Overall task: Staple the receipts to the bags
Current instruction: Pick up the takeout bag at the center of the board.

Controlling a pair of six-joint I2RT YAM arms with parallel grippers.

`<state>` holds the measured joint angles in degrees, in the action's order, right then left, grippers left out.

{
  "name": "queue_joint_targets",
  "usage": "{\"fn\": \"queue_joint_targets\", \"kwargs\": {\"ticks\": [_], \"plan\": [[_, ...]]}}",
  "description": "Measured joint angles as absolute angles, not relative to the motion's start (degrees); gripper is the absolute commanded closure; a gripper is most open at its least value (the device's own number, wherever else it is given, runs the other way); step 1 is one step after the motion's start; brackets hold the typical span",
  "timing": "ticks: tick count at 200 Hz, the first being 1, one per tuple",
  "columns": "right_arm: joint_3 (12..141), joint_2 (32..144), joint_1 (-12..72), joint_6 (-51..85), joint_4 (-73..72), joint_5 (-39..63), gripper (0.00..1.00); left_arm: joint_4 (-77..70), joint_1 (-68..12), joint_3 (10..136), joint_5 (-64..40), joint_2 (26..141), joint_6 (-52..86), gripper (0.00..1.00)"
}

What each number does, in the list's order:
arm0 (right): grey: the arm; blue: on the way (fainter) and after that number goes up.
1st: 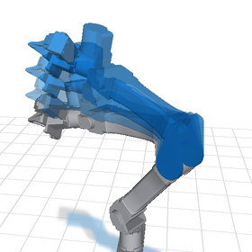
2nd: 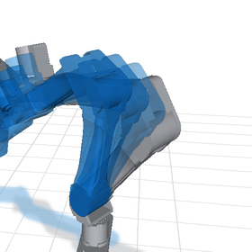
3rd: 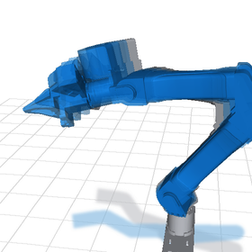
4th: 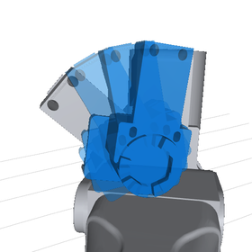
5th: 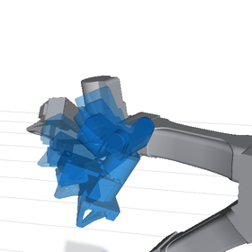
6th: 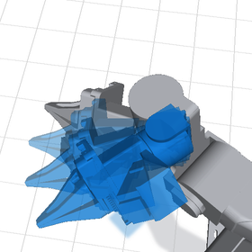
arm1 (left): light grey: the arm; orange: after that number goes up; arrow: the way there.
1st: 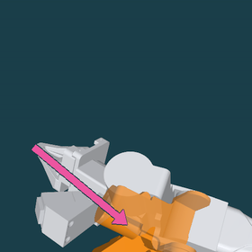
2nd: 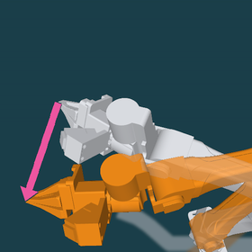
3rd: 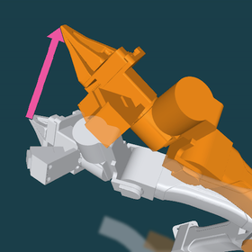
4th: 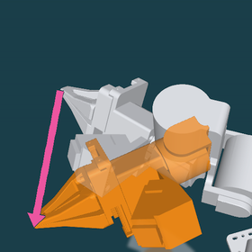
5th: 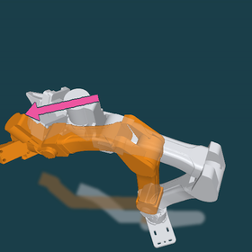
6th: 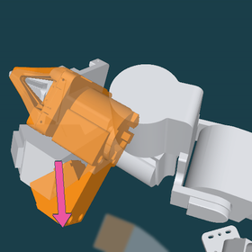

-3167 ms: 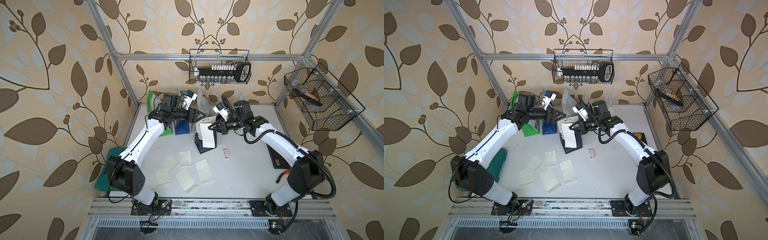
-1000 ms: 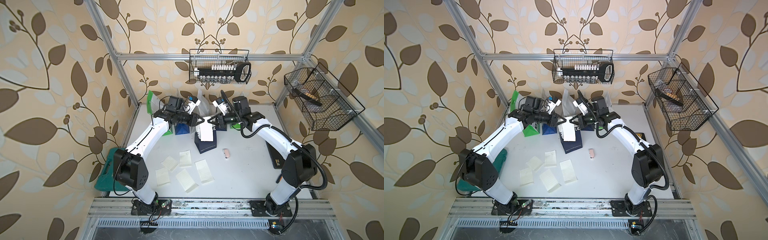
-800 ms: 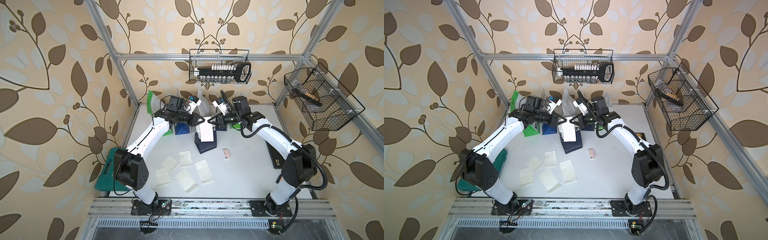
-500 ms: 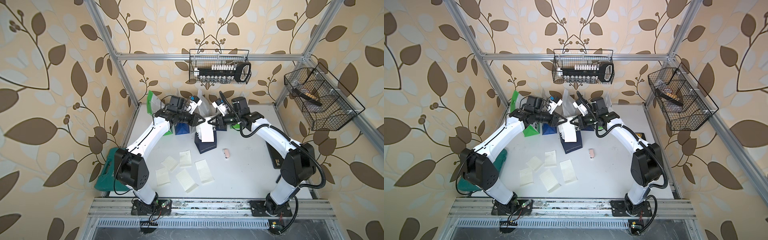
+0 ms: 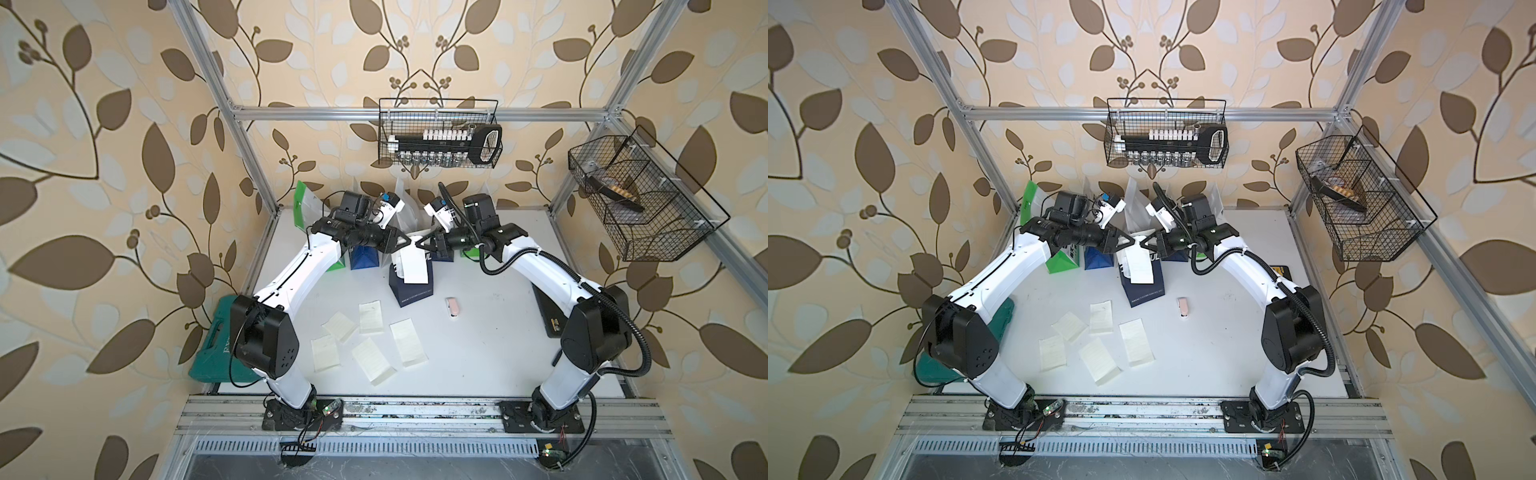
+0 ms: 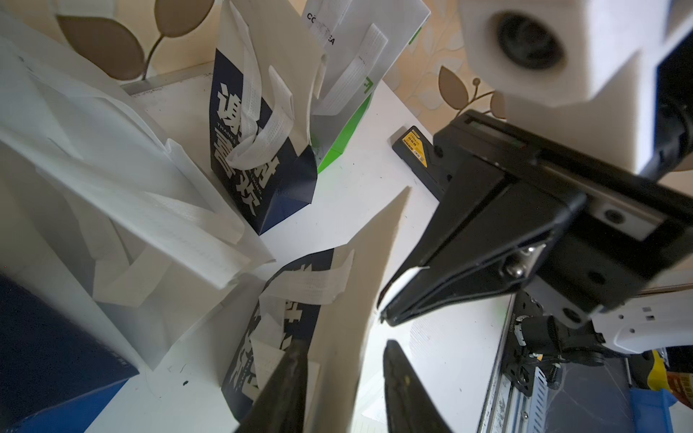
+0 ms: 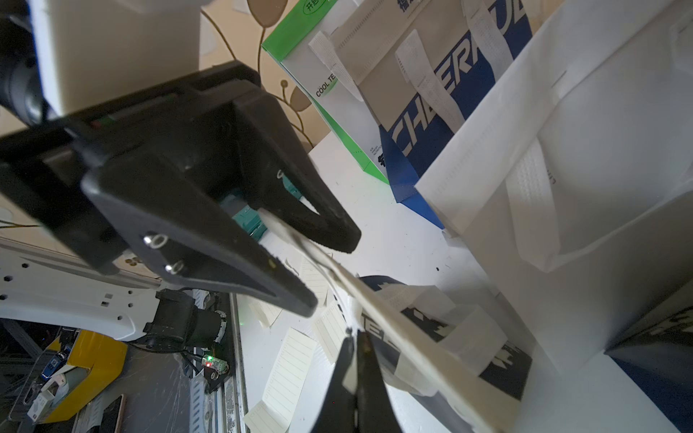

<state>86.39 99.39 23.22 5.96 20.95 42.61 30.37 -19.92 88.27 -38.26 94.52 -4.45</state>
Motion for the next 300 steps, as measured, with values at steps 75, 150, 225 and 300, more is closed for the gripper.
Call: {"fn": "queue_joint_targets", "kwargs": {"ticks": [75,150,225,300], "plan": [[86.39,99.39,23.22,6.44,20.14,42.57,1.00,30.39,-19.94,88.31,-37.34,94.52,-4.51,0.63],[86.48,99.39,23.22,7.42,19.22,42.17,1.00,30.41,-19.97,88.31,-37.26,94.52,-4.56,0.66],[86.83,99.39,23.29,7.90,18.57,41.93,1.00,30.46,-19.97,88.31,-37.01,94.52,-4.64,0.80],[86.80,99.33,23.40,8.71,18.09,38.46,0.49,30.41,-20.34,88.31,-36.49,94.52,-5.58,1.00]]}}
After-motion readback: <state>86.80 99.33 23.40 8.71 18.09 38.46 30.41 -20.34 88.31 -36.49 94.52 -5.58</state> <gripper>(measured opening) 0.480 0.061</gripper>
